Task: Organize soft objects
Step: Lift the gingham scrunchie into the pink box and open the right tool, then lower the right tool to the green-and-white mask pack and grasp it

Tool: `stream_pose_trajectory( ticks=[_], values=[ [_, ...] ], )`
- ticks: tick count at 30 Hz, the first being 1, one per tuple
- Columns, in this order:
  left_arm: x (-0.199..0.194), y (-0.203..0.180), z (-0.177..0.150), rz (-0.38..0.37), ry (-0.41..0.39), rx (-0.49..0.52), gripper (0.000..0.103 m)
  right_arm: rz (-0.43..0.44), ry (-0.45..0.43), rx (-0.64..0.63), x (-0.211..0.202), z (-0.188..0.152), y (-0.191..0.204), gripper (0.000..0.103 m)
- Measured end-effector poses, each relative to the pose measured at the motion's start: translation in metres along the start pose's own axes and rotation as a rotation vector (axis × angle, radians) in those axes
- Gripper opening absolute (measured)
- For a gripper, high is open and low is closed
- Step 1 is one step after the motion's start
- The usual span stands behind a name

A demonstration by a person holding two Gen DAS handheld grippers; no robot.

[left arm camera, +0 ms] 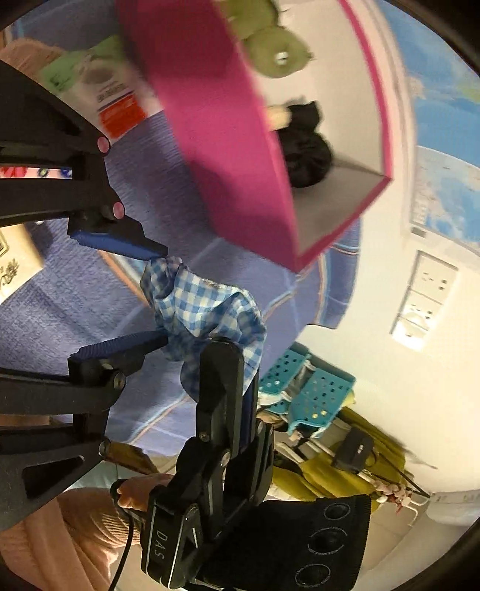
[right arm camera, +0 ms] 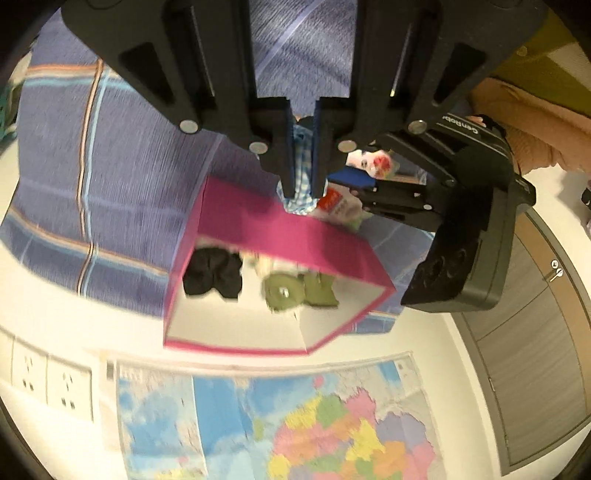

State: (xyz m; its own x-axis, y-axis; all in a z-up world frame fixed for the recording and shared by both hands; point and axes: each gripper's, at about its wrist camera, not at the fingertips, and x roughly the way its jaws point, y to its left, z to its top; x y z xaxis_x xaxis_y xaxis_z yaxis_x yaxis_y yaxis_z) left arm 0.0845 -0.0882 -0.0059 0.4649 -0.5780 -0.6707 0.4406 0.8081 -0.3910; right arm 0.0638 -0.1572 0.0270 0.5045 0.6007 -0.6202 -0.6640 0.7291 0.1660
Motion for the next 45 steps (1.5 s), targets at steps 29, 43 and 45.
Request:
stream_pose_trajectory(
  ticks=[29,43,45],
  values=[
    [0.018,0.061,0.114,0.209,-0.028,-0.051,0.040,-0.114,0.034,-0.123,0.081,0.108,-0.053,0.009],
    [0.011,0.078,0.096,0.290,-0.002,-0.108,0.049,-0.250,0.056,0.002,0.101,0.105,-0.084,0.028],
    [-0.001,0.080,0.092,0.295,-0.029,-0.116,0.049,-0.233,0.037,0.011,0.092,0.104,-0.083,0.028]
  ],
)
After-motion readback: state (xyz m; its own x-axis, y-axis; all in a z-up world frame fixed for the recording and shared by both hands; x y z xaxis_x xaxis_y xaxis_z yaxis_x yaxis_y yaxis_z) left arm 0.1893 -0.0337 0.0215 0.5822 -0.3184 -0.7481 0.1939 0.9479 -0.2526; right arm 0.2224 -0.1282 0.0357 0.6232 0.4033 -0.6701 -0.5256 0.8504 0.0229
